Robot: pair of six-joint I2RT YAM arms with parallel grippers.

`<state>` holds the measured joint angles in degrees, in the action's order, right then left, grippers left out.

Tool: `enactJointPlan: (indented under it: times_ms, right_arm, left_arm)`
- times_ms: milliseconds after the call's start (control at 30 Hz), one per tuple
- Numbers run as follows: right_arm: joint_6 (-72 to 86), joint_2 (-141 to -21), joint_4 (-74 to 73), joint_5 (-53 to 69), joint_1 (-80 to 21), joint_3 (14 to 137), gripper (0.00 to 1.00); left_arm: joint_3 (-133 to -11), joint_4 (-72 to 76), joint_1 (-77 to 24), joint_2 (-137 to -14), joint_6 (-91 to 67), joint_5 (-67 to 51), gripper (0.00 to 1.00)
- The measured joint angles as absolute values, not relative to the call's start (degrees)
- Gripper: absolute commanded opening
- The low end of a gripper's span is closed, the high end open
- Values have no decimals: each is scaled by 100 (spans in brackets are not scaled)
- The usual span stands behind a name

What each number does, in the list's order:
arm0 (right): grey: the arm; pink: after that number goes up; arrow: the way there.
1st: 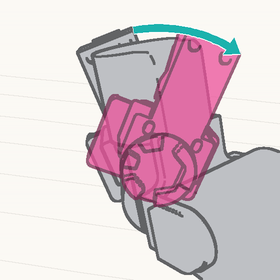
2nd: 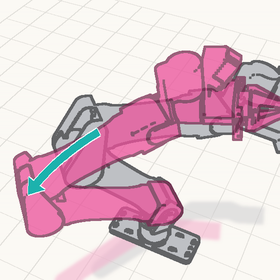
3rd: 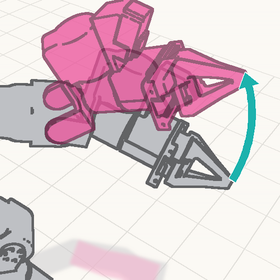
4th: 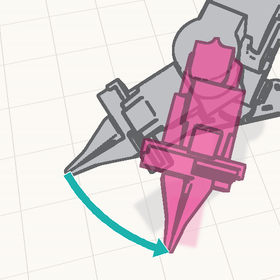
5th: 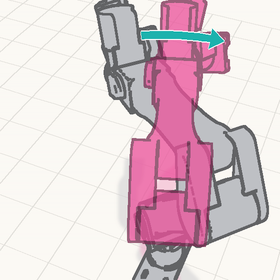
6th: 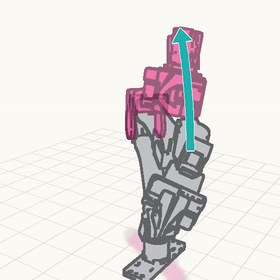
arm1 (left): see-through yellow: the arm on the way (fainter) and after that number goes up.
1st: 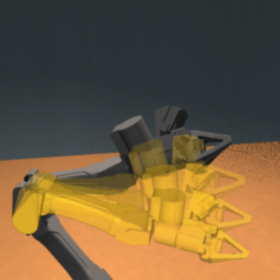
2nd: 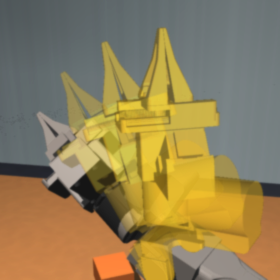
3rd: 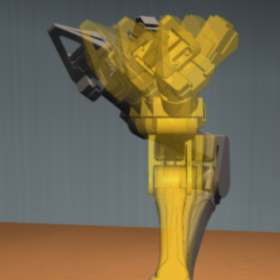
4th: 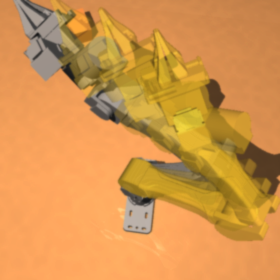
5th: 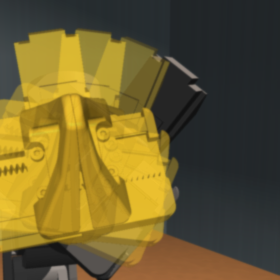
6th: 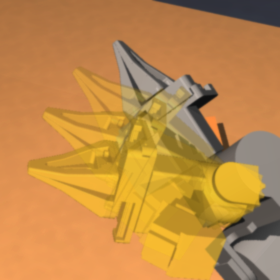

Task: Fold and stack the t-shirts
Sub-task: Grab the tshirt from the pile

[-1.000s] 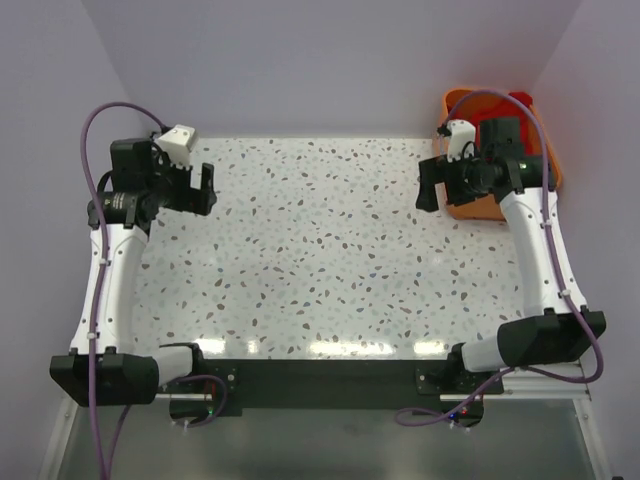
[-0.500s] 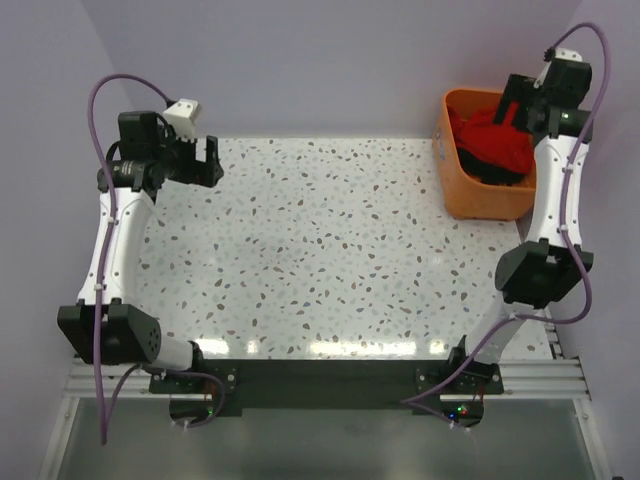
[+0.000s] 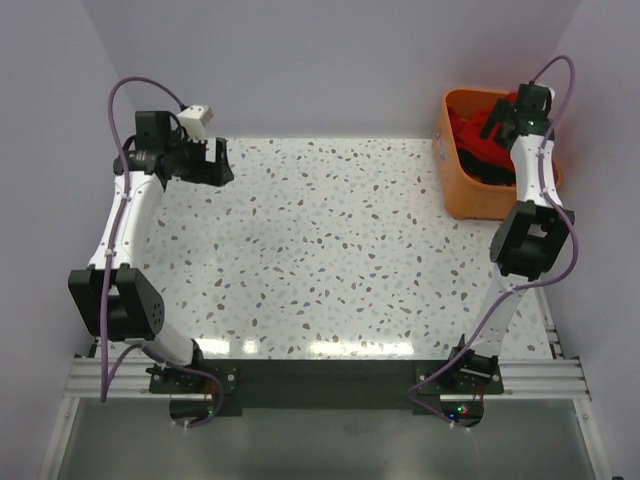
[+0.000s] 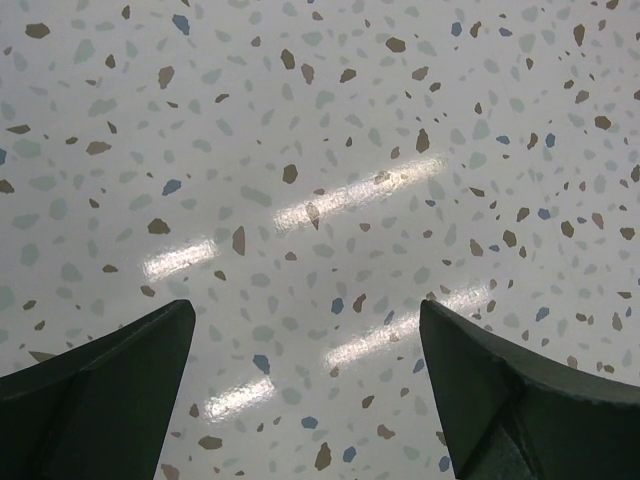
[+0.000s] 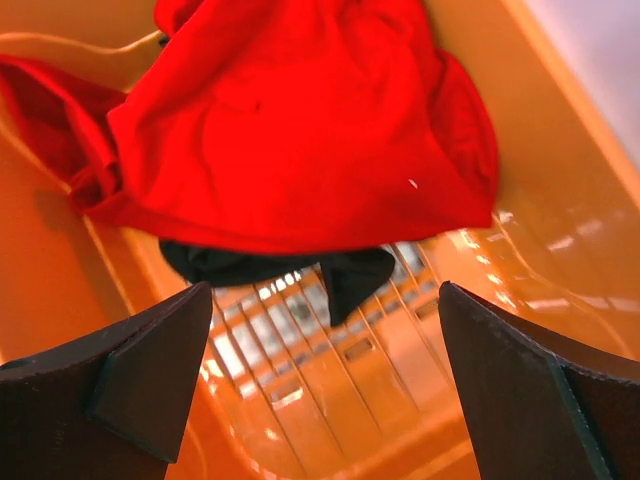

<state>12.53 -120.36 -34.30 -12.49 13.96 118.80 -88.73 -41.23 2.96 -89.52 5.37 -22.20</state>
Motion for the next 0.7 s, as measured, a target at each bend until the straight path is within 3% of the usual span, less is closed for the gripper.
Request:
enactJointPlan:
  times_ms: [433,533,567,667,700]
  right_arm:
    - [1378,-13677,-2930,-1481,1396,12731,99]
    - [1291,-13843,-2871,-1538,1396,12840,66]
    - [1269,-13847,-2864,-1533,1393,12840,43]
    - [1273,-13839,-2805,-1446,1393,12840,13]
    - [1253,-13834,-2801,-1393,1393,12838,9]
  left_arm:
    - [-8932,-4150,296,-9448,408,-2383,100]
    - [-9028,-4169,296,-9590,403,-2381,100]
    - [-9063,-4178,296,-9636,403,-2381,100]
    - [-9164,-4202,296,-9732,401,-2383,100]
    - [-9190,-4202,296,-9756,397,-2383,100]
